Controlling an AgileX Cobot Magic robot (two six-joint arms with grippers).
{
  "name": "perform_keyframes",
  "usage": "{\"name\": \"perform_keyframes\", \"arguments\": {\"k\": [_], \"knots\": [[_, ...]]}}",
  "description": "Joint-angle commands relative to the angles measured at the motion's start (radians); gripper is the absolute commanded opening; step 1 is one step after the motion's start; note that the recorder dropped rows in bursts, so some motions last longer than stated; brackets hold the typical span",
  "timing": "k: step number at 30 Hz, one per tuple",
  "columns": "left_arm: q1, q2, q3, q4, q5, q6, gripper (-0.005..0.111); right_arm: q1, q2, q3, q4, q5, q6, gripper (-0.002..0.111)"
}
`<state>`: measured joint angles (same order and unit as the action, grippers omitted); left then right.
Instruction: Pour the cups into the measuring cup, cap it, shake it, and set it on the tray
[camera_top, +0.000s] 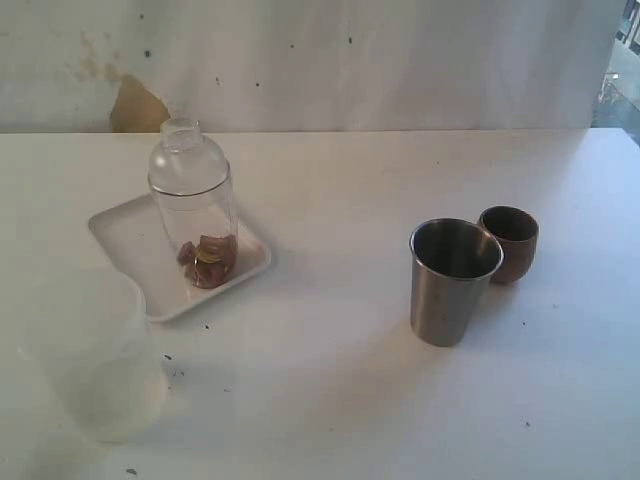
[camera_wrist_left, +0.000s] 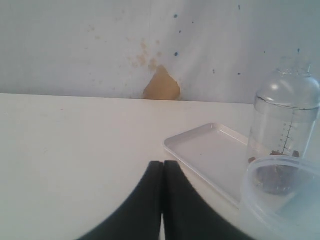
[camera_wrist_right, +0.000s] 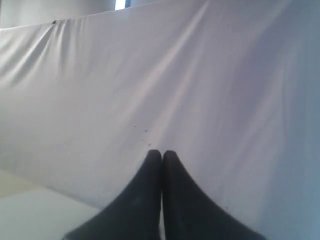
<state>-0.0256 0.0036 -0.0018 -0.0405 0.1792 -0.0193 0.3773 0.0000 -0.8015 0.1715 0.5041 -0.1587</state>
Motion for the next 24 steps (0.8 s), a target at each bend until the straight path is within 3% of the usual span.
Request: {"name": "perform_keyframes", "arguments": {"k": [1,5,12,24], "knots": [[0.002,-0.004,0.002,-0.005,-0.007,-0.003,0.001,-0.132,0.000,0.129,-0.032,-0.238,0.005,0.000],[0.002,-0.004,0.002,-0.005,-0.007,-0.003,0.001,-0.235,0.000,0.259,-0.034,-0.369,0.005,0.000],[0.002,-0.004,0.002,-0.005,-0.007,-0.003,0.001,-0.366,0.000,0.472,-0.098,-0.429,0.005,0.000],[0.002,-0.004,0.002,-0.005,-0.007,-0.003,0.001,-0.398,0.000,0.775,-0.156,-0.372,0.005,0.000]]}}
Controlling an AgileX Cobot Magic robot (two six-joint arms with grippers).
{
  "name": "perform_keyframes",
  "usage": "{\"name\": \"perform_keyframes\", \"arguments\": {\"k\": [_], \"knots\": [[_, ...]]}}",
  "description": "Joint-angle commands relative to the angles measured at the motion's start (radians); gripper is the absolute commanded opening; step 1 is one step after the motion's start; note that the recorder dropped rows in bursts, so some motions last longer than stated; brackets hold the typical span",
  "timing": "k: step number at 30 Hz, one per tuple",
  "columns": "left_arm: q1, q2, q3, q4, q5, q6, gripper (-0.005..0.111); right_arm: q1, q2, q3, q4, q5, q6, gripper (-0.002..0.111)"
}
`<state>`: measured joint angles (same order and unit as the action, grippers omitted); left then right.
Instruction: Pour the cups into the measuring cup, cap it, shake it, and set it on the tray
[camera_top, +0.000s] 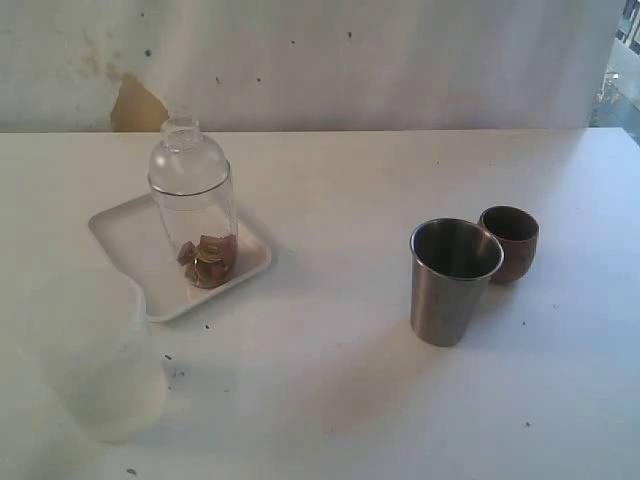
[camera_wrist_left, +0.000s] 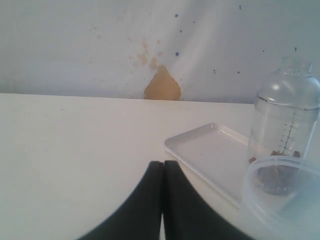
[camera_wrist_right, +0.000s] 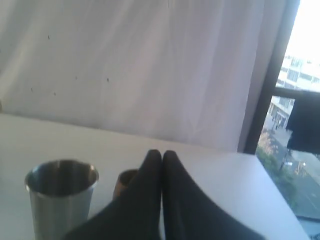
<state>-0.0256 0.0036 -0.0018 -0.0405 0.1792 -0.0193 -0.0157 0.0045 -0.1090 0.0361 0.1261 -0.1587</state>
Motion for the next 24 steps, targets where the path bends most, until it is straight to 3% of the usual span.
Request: {"name": "perform_keyframes", "arguments": {"k": [1,11,24], "knots": [[0.002,-0.004,0.002,-0.005,-0.007,-0.003,0.001,-0.005,-0.004,0.105,-0.021,0.006,0.005,0.000],[0.002,-0.004,0.002,-0.005,-0.007,-0.003,0.001,-0.005,-0.004,0.109,-0.022,0.193,0.005,0.000],[0.002,-0.004,0.002,-0.005,-0.007,-0.003,0.001,-0.005,-0.004,0.109,-0.022,0.219,0.032,0.000]]}}
